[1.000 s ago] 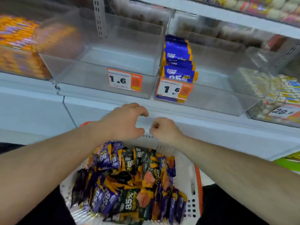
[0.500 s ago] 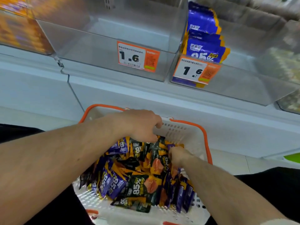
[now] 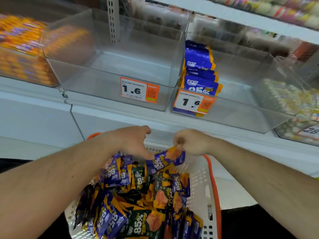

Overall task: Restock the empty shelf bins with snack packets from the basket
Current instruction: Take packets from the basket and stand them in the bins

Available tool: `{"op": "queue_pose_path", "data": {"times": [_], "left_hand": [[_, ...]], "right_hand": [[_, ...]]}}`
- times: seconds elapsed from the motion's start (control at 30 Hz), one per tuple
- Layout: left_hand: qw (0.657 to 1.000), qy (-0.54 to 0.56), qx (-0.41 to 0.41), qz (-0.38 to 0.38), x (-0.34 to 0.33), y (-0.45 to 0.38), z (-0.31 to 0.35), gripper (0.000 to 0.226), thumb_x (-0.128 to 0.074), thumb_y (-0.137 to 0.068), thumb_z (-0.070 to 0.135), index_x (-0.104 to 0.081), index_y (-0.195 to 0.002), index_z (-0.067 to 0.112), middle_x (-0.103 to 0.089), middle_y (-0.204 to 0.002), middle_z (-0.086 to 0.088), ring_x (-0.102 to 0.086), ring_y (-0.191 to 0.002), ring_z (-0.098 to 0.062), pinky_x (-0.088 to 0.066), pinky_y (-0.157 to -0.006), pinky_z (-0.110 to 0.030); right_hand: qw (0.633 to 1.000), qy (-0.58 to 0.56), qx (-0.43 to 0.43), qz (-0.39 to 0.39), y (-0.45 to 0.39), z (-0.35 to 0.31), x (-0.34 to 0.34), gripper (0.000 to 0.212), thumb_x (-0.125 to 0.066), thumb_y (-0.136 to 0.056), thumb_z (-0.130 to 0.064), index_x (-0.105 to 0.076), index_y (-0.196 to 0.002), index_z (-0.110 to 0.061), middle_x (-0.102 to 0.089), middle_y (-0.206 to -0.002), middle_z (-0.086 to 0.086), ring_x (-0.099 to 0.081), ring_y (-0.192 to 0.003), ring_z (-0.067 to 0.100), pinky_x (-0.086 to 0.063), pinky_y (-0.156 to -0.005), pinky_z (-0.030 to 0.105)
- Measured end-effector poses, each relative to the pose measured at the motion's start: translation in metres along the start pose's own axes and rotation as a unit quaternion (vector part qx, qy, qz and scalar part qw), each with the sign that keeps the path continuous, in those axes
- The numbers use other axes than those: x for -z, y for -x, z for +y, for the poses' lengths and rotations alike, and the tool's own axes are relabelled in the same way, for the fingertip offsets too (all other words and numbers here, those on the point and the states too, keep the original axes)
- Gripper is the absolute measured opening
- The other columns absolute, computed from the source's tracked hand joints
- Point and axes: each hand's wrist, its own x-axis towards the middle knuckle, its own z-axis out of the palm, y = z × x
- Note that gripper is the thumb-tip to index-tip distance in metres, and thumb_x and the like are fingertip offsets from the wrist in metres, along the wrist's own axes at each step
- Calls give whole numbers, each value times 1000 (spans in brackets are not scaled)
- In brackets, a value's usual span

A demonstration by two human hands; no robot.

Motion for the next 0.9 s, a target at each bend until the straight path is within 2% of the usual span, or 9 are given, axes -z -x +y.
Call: {"op": "queue_pose_path", "data": {"times": [0.13,0.27,0.37,0.47,0.57,0.67,0.73,0.8,0.9], "left_hand": [[992,117,29,29,13,5,-10,82,-85,-68,45,-45,-135,20,-59,-128,2,-60,-110,-17,-50,-96,-37],[958,258,-7,122,20,12,-6,31,-83,-74,17,-64,-99,17,-72,-93,-2,-68,-80,-15,-57,-71,-33],[939,296,-24,173,25,19,0,18,-77,-80,10,-65,-91,18,-74,-82,-2,-67,-70,-13,-57,-66,-34],[949,243,-50,197,30,22,10,15,-79,-78,14,-67,-87,20,-71,-70,-1,-62,-62,-17,-54,-63,-37],[961,152,-89,213,39,22,28,16,-80,-78,21,-68,-89,19,-69,-68,9,-60,-56,-3,-48,-58,-27],[952,129,-122,250,50,21,49,17,-81,-78,23,-65,-84,24,-67,-74,13,-62,-64,3,-48,-58,-19],[929,192,-141,284,57,17,59,23,-81,-78,21,-61,-83,31,-69,-80,13,-67,-72,-1,-56,-65,-27],[892,266,-154,333,63,13,63,28,-82,-76,16,-61,-84,33,-71,-81,11,-66,-70,-4,-58,-69,-32],[866,316,-144,359,63,12,62,29,-81,-77,12,-62,-91,30,-69,-86,8,-60,-69,-6,-53,-67,-21]], "right_hand": [[965,-255,-1,67,24,-4,21,12,-53,-93,4,-58,-85,-4,-59,-83,14,-54,-71,20,-47,-64,28],[918,-393,22,45,37,-12,23,20,-46,-97,7,-53,-85,-7,-60,-87,20,-61,-76,30,-57,-65,26],[956,-290,21,28,46,-19,30,4,-54,-97,-2,-57,-94,-2,-68,-97,25,-65,-77,23,-59,-70,30],[985,-131,57,97,58,-22,49,18,-76,-83,-17,-68,-97,-10,-73,-93,2,-67,-84,11,-55,-81,31],[941,-282,121,141,66,-30,63,21,-77,-81,-5,-69,-97,-14,-74,-95,-3,-69,-90,8,-57,-81,24],[917,-330,140,176,68,-31,70,29,-69,-85,6,-70,-95,-22,-76,-100,-1,-72,-94,17,-60,-83,34],[896,-351,135,235,73,-30,79,27,-67,-86,8,-70,-92,-18,-77,-90,-5,-73,-83,13,-61,-76,32],[850,-396,137,319,80,-24,92,20,-64,-85,13,-67,-90,-6,-73,-67,-11,-67,-57,2,-53,-55,17],[782,-408,139,450,88,-9,108,16,-67,-85,8,-66,-88,-8,-69,-60,-15,-56,-46,-1,-42,-46,13]]}}
